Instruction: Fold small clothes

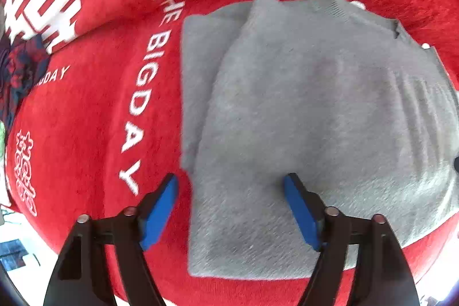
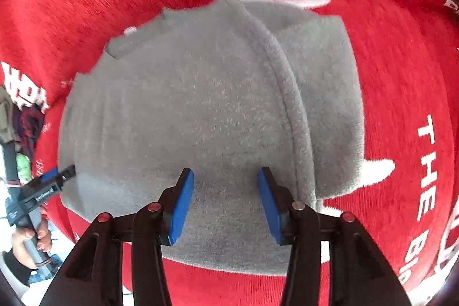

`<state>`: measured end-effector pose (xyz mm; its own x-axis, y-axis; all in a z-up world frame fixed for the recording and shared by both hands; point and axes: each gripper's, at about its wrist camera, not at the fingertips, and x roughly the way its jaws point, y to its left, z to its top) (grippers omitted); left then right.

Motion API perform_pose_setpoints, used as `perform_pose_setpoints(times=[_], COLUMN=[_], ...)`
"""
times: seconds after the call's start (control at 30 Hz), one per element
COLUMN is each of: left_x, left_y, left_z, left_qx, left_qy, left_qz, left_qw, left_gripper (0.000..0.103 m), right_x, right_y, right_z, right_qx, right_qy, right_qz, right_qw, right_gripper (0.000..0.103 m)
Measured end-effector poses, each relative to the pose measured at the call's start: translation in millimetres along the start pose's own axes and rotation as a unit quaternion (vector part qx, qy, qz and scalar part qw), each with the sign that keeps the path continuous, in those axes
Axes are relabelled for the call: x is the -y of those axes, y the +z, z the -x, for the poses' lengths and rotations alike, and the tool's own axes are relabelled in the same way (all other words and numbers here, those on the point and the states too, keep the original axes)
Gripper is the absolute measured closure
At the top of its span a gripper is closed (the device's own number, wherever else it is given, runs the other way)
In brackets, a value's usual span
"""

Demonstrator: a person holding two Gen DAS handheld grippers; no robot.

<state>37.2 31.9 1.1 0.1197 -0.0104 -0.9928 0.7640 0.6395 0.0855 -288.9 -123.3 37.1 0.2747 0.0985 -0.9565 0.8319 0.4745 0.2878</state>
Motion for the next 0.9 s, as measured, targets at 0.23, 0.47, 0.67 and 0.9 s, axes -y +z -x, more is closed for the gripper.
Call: perform_pose_setpoints(times=[0.23,0.47,0.67,0.9], left_x=[2.8,4.4,-0.8,-12.4], left_y=[-8.3,-10.9,-12.1,-12.7], left_z=[8.2,30.2,38.3,35.9], left_qx=[-0.012,0.002,0.011,-0.003], left_qy=[0.012,-0.01,-0.003,-0.026], left_qz=[-0.003,0.016,0.011,0.008], left_qw=[0.9999,0.9998,0.9999,0.9996], left_gripper=[0.025,0.025,0.0,0.0], right_x=[20.2,7.8,-15.6,-49.0], right_y=[-8.5,-19.5,-28.5,-36.3], right_z=[29.6,44.2,32.1,17.4], right_qx=[0.018,0.013,0.0,-0.014], right_qy=[-0.003,0.0,0.018,0.048], right_qz=[-0.058,-0.058,-0.058,-0.048], right_qw=[0.998,0.998,0.998,0.998], right_gripper=[0.052,0.05,0.042,0.037])
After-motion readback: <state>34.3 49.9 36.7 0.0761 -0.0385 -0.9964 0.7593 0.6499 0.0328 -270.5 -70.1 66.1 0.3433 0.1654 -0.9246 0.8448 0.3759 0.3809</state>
